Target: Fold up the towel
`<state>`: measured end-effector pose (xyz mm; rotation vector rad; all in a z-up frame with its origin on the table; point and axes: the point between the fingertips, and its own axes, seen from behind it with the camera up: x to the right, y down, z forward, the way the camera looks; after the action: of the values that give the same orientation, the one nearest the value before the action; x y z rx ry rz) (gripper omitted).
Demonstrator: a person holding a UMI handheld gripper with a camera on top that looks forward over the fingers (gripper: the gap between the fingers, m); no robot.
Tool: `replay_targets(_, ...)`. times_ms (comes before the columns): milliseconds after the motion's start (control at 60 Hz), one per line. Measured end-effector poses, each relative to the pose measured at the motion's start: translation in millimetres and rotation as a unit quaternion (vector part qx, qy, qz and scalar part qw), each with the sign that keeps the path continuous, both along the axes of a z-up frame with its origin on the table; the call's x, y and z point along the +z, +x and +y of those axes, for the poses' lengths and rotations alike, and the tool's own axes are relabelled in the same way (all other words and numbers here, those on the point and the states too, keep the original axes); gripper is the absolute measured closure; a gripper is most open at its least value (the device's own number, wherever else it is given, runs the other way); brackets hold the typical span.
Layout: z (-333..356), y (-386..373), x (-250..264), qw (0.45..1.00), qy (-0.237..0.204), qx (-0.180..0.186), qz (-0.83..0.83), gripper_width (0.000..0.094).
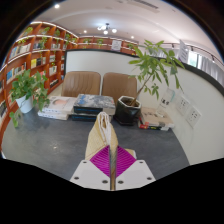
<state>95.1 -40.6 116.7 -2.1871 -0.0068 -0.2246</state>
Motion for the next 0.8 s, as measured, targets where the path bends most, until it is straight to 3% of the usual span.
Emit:
replay_targets(117, -10, 46, -39, 0.999, -0.03, 0.005, 0.016, 0.0844)
replay_targets(267, -39, 77, -71, 0.997, -0.07, 0.007, -0.012, 0.0429)
replay_targets(383, -61, 60, -52, 0.998, -0.057, 0.016, -0.004, 0.0277)
replay_targets(800, -164, -82, 96, 0.994, 0.03, 0.063, 0.082, 0.0231)
